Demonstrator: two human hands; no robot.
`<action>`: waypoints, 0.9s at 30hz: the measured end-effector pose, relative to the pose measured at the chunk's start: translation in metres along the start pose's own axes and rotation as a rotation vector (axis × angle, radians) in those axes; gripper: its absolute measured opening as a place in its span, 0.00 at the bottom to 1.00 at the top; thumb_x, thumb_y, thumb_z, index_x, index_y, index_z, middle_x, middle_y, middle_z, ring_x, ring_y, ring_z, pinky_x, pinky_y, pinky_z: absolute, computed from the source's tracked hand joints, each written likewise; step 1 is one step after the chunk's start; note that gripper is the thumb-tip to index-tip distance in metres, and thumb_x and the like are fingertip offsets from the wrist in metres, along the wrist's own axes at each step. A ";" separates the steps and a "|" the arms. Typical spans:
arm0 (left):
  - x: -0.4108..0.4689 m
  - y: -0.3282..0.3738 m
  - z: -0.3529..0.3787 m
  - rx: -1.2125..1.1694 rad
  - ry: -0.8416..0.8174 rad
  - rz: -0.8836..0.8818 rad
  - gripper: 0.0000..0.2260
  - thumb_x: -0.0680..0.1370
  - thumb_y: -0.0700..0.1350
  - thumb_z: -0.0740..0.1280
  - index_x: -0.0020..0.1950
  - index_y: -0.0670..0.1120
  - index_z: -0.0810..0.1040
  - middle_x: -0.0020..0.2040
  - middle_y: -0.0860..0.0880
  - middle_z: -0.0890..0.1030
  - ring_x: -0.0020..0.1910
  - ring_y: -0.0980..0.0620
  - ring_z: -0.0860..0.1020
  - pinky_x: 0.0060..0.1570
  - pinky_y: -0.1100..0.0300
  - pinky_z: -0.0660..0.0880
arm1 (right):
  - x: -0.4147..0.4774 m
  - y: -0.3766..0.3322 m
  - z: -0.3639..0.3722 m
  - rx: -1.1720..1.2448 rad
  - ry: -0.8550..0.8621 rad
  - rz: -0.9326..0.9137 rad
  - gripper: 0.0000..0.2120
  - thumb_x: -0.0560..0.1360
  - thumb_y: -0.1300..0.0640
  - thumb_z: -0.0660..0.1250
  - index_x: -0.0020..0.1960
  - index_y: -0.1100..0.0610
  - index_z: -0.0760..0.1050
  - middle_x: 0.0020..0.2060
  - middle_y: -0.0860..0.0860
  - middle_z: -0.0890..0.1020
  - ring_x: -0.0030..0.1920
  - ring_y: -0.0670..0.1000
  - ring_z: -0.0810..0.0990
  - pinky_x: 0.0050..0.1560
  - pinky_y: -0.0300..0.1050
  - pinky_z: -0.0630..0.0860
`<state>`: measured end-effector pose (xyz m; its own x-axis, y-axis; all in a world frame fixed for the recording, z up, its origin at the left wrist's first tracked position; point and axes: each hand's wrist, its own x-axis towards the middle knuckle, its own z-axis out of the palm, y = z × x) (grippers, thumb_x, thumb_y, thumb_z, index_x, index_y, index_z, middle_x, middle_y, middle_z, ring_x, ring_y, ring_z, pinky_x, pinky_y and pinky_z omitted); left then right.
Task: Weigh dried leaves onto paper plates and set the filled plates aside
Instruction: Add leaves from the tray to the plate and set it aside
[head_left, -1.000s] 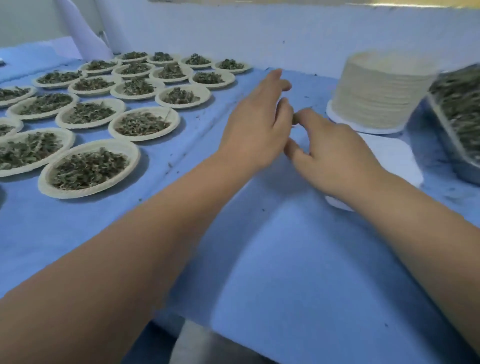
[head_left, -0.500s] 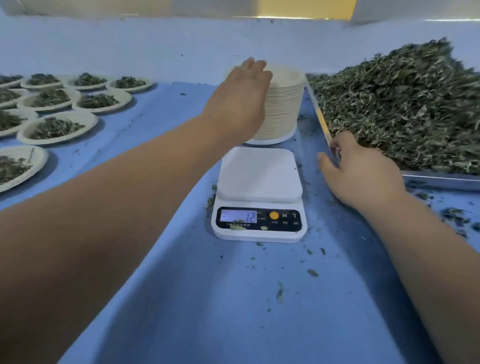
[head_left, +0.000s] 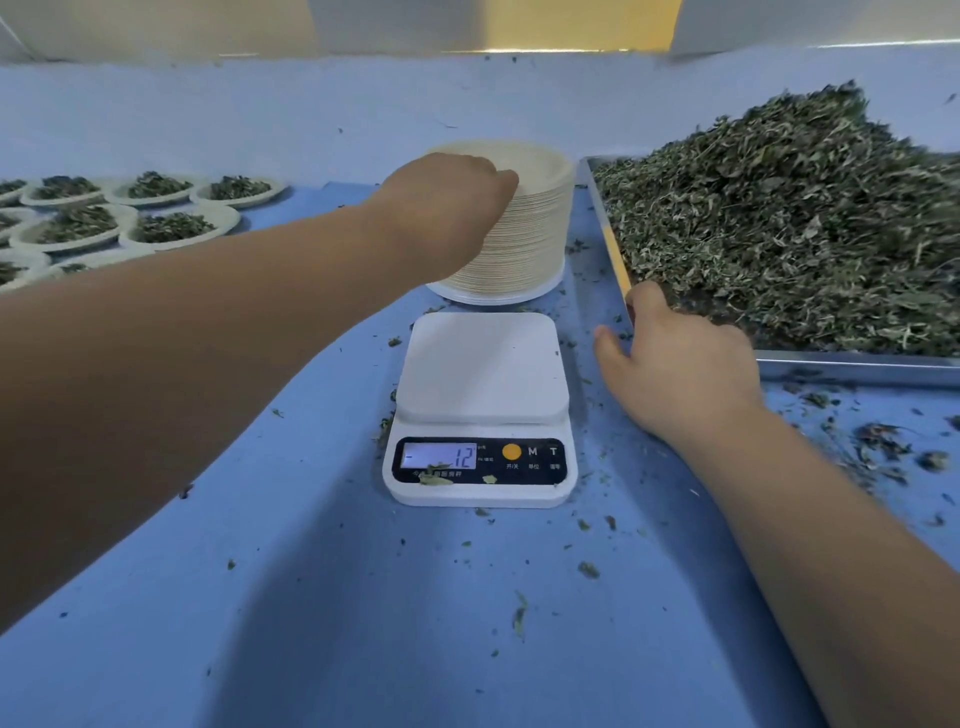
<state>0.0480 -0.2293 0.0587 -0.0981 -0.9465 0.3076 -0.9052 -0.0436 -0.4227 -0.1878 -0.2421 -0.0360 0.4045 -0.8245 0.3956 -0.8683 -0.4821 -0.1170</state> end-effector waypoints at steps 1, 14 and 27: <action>0.000 0.000 0.000 0.011 0.011 0.002 0.20 0.76 0.30 0.58 0.68 0.39 0.70 0.47 0.43 0.73 0.41 0.40 0.72 0.35 0.50 0.64 | 0.000 0.000 0.000 0.001 0.000 0.001 0.21 0.82 0.41 0.54 0.64 0.57 0.64 0.29 0.50 0.75 0.31 0.56 0.73 0.47 0.54 0.65; 0.003 0.002 0.003 0.057 0.075 -0.004 0.20 0.75 0.29 0.61 0.67 0.39 0.70 0.45 0.43 0.72 0.40 0.40 0.71 0.34 0.51 0.63 | -0.003 -0.001 0.002 -0.003 0.008 -0.011 0.20 0.82 0.41 0.52 0.62 0.57 0.64 0.34 0.52 0.79 0.37 0.58 0.77 0.52 0.55 0.68; 0.003 0.001 0.003 0.130 0.051 0.016 0.31 0.76 0.31 0.62 0.79 0.45 0.61 0.58 0.43 0.79 0.50 0.37 0.79 0.37 0.50 0.67 | -0.001 0.000 0.006 -0.005 0.035 -0.020 0.20 0.82 0.42 0.52 0.62 0.57 0.65 0.32 0.51 0.78 0.35 0.57 0.76 0.50 0.55 0.67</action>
<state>0.0484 -0.2335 0.0569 -0.1355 -0.9302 0.3412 -0.8423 -0.0732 -0.5340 -0.1871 -0.2428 -0.0419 0.4114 -0.8039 0.4296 -0.8618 -0.4965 -0.1039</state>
